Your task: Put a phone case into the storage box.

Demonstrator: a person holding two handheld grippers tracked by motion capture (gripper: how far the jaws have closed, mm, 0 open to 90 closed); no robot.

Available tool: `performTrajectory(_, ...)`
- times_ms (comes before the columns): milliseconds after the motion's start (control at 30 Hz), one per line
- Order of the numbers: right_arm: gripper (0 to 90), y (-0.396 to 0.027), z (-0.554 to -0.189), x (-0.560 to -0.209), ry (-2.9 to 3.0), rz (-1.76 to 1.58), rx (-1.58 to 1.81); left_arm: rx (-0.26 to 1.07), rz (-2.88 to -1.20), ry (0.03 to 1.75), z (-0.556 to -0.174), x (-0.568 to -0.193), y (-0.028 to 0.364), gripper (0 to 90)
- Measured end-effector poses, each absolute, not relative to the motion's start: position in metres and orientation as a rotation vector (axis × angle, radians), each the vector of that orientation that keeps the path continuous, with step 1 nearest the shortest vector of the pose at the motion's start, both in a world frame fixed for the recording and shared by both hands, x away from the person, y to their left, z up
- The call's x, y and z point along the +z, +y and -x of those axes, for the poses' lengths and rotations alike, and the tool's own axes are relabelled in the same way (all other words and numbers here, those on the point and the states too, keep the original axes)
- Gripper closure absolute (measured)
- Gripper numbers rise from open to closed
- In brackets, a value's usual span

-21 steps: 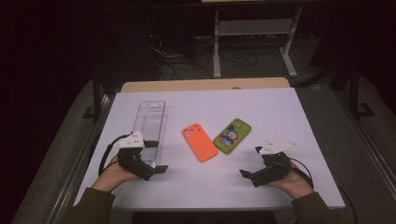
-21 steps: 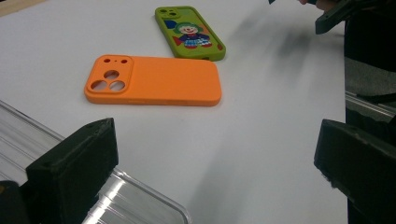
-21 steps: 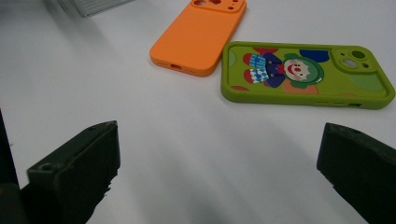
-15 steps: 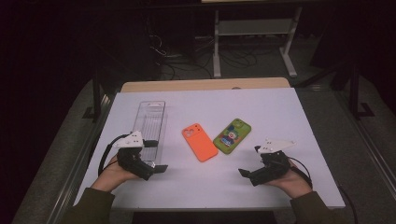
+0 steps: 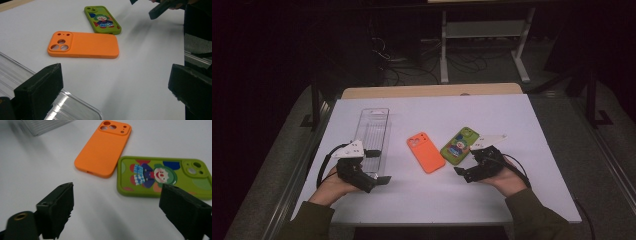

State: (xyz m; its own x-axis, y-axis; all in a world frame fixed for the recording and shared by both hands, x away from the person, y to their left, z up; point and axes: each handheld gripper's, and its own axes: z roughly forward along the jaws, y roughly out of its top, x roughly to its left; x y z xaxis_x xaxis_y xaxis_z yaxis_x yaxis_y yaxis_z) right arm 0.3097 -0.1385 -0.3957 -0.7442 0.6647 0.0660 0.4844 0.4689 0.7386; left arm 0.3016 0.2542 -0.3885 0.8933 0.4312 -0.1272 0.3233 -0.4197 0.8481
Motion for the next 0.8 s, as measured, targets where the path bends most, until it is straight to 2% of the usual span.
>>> performTrajectory(200,24.2,-0.128,-0.326,-0.391,2.501,-1.021,1.114,0.138,-2.048,0.531,-0.302,-0.387,0.254,0.0)
performTrajectory(300,35.9,-0.120,-0.340,-0.390,2.502,-1.064,1.098,0.133,-2.036,0.538,-0.301,-0.387,0.253,0.0)
performTrajectory(333,35.9,-0.120,-0.340,-0.390,2.502,-1.064,1.098,0.133,-2.036,0.538,-0.301,-0.387,0.253,0.0)
performTrajectory(367,42.3,-0.115,-0.347,-0.390,2.505,-1.065,1.082,0.134,-2.037,0.537,-0.301,-0.387,0.253,0.0)
performTrajectory(400,42.3,-0.115,-0.347,-0.390,2.505,-1.065,1.082,0.135,-2.038,0.537,-0.301,-0.388,0.253,0.0)
performTrajectory(433,48.3,-0.110,-0.354,-0.390,2.517,-1.066,1.077,0.136,-2.041,0.535,-0.301,-0.388,0.253,0.0)
performTrajectory(467,48.3,-0.110,-0.354,-0.390,2.517,-1.066,1.077,0.134,-2.042,0.537,-0.301,-0.388,0.253,0.0)
performTrajectory(500,54.2,-0.105,-0.361,-0.391,2.529,-1.069,1.060,0.133,-2.043,0.537,-0.301,-0.388,0.253,0.0)
performTrajectory(533,54.2,-0.105,-0.361,-0.391,2.529,-1.069,1.060,0.133,-2.043,0.537,-0.301,-0.388,0.253,0.0)
performTrajectory(567,60.7,-0.100,-0.367,-0.393,2.534,-1.066,1.055,0.131,-2.042,0.539,-0.300,-0.388,0.253,0.0)
performTrajectory(633,63.0,-0.097,-0.370,-0.393,2.542,-1.066,1.051,0.131,-2.040,0.540,-0.300,-0.388,0.253,0.0)
performTrajectory(700,70.9,-0.088,-0.380,-0.395,2.558,-1.077,1.031,0.132,-2.045,0.537,-0.301,-0.388,0.253,0.0)
performTrajectory(767,72.8,-0.084,-0.384,-0.396,2.562,-1.077,1.025,0.131,-2.054,0.536,-0.301,-0.387,0.254,0.0)
performTrajectory(800,77.0,-0.078,-0.391,-0.399,2.570,-1.077,1.022,0.130,-2.048,0.538,-0.301,-0.388,0.253,0.0)
